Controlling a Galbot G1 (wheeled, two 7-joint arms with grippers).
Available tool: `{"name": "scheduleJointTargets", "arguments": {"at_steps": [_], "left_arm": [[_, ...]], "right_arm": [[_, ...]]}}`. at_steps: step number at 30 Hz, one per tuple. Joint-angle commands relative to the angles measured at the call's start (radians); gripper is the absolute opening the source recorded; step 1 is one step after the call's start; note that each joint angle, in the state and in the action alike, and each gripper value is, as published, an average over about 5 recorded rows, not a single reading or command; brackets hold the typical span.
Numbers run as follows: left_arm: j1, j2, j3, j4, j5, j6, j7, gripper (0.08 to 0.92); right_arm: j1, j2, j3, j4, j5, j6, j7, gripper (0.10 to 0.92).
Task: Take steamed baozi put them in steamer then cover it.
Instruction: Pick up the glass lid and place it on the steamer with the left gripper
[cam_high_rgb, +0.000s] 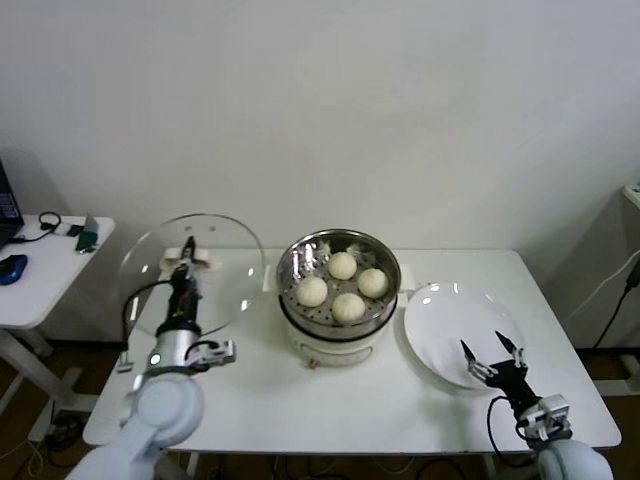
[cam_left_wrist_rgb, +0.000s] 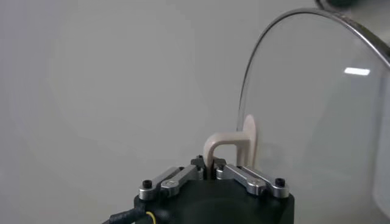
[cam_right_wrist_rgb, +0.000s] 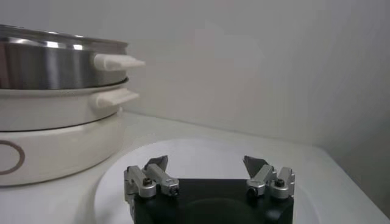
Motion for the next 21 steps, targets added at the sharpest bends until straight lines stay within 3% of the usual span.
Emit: {"name": "scheduleJointTargets", "arguments": {"at_steps": [1, 9, 14, 21], "left_arm": [[-0.356, -0.127, 0.393, 0.024, 0.092, 0.103, 0.208, 0.15], [-0.385, -0.313, 0.432, 0.179, 0.186, 0.103, 0.297, 0.15], [-0.387, -0.429, 0.428, 0.271, 0.234, 0.103, 0.308, 0.15], [-0.389, -0.52, 0.437, 0.351, 0.25, 0.103, 0.305, 0.15]], "right_arm": [[0.022, 0.0, -0.01, -0.019, -0.015, -0.002, -0.002, 0.823], [0.012, 0.002, 0.011, -0.018, -0.023, 0.002, -0.002, 0.823], [0.007, 0.007, 0.015, -0.02, -0.036, 0.004, -0.004, 0.823], [-0.001, 0.008, 0.028, -0.019, -0.042, 0.007, -0.008, 0.823]]}}
